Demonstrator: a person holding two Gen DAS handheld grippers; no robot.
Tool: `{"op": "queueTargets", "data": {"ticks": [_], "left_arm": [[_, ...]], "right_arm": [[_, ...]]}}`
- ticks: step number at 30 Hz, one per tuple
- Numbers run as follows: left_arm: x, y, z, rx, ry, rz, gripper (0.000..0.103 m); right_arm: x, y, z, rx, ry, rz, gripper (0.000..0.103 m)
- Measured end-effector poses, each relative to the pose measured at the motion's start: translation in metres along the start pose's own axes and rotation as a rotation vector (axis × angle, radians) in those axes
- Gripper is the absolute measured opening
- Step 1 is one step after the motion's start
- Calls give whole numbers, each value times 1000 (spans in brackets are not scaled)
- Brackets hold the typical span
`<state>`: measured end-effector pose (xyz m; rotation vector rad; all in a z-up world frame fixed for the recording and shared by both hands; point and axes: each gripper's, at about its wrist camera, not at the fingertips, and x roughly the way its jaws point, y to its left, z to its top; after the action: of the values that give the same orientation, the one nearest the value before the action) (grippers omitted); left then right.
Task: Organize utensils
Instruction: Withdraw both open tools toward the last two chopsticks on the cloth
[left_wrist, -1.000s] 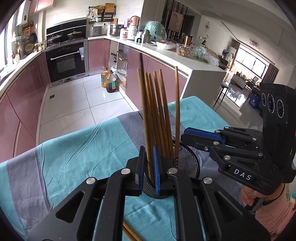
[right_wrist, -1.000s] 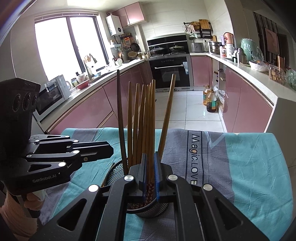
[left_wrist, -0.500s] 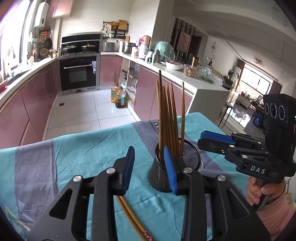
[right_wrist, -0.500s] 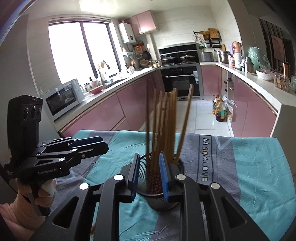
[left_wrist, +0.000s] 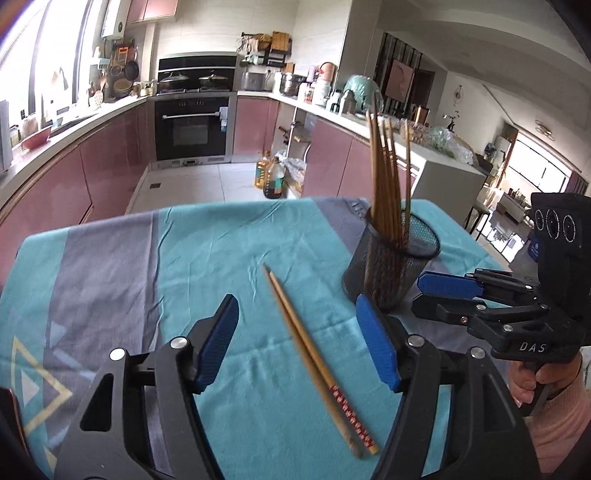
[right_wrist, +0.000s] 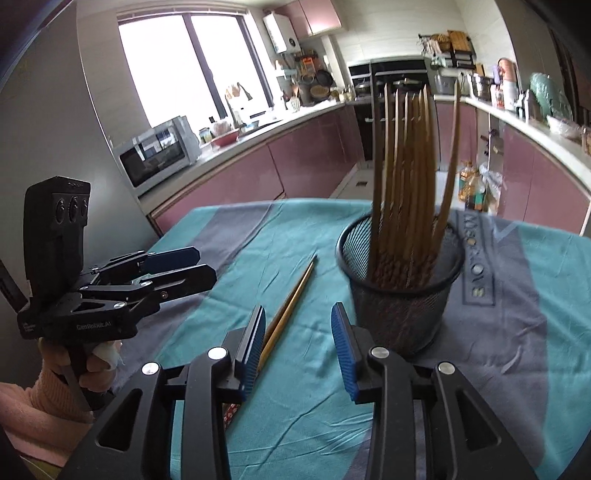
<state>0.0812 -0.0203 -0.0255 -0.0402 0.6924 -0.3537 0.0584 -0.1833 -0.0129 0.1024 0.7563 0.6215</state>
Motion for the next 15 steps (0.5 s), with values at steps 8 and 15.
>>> {"op": "queueTargets", "data": {"ticks": [8,15], "left_arm": [[12,11,-30,-22,64,30,59],[19,21,-43,-39,96,37,56]], "right_arm": [[38,15,-20,-4,95,5,35],[59,22,-25,-3,140,-6,35]]}}
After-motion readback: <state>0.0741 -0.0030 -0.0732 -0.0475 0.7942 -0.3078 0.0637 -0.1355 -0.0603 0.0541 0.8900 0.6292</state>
